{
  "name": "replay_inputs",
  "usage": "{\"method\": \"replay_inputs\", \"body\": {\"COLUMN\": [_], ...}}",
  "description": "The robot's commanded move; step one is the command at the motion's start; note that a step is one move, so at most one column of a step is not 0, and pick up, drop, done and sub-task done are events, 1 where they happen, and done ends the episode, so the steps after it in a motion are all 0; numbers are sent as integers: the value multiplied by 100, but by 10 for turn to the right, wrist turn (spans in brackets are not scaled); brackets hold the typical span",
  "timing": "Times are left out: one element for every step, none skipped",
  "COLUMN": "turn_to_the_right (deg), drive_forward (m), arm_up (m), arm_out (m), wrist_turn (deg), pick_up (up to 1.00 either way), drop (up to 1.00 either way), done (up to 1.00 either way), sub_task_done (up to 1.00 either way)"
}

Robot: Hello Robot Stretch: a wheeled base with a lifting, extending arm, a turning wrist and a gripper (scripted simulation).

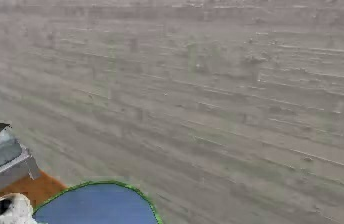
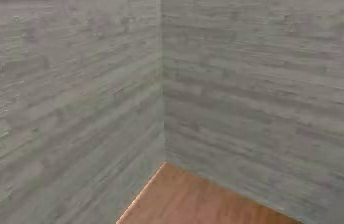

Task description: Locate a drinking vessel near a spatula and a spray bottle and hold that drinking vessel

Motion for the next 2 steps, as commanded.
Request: {"method": "replay_inputs", "body": {"turn_to_the_right": [450, 450], "drive_forward": [0, 0], "arm_up": [0, 0], "arm_out": [0, 0], "wrist_turn": [0, 0], "pick_up": [0, 0], "drop": [0, 0], "done": [0, 0], "sub_task_done": [0, 0]}}
